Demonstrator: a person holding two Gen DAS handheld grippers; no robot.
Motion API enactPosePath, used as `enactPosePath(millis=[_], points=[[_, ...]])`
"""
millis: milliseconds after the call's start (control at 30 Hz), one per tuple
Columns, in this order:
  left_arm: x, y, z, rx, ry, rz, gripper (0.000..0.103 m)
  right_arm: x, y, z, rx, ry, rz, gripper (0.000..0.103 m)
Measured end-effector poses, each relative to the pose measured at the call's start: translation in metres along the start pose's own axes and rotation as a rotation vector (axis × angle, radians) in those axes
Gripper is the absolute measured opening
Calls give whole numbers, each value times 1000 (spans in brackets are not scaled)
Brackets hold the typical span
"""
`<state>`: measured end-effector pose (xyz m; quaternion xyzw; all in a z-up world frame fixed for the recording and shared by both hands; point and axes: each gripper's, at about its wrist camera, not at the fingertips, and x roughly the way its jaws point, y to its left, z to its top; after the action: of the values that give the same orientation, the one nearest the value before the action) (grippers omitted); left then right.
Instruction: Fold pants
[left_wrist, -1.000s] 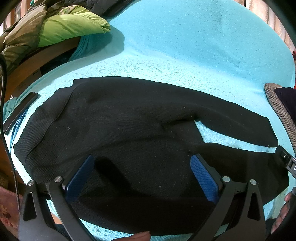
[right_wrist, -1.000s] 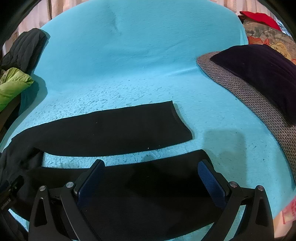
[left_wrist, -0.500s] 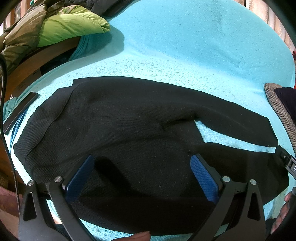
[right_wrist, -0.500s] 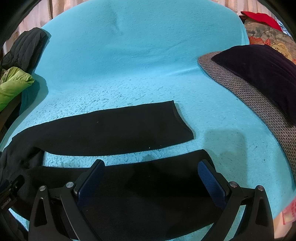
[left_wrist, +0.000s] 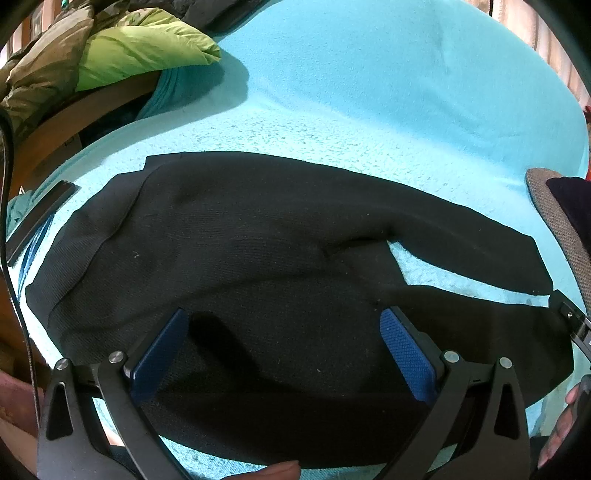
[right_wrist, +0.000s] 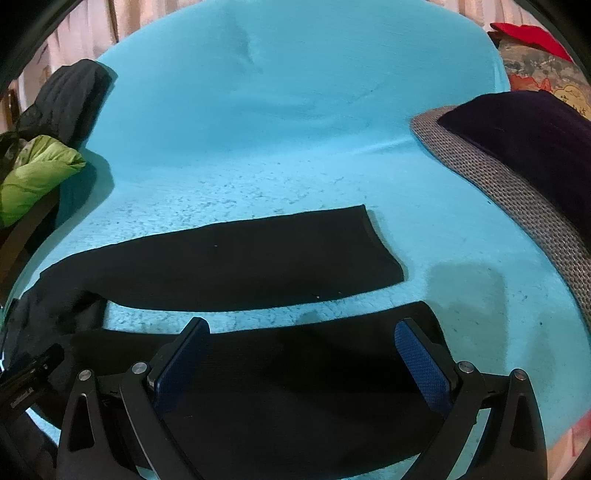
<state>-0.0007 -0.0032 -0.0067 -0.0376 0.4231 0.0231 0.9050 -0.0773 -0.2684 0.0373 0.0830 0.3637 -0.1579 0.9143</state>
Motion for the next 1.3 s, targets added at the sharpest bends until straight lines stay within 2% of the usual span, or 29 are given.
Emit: enactPosePath(millis=[800,933,1033,1100,1200,1233,1300], points=[[-2,-1,1,6,4,19,103,2,-10,2,28,4,43,101],[-15,10,14,-36,-7,-99,103,2,-10,2,34,6,50,101],[-35,32,39,-53,-62,-161,103,1,-13,2,41,4,63,101],[-50,50,60,-13,-136,-162,103,1,-15,3,48,6,74,101],[-56,73,87,99,-176,-167,103,3,-17,3,58,11,89,101],[-51,80,95,137,-167,-198,103,3,-18,4,61,12,93,101],[-34,99,111,183,-120,-316,103,4,-18,3,62,15,98,101]])
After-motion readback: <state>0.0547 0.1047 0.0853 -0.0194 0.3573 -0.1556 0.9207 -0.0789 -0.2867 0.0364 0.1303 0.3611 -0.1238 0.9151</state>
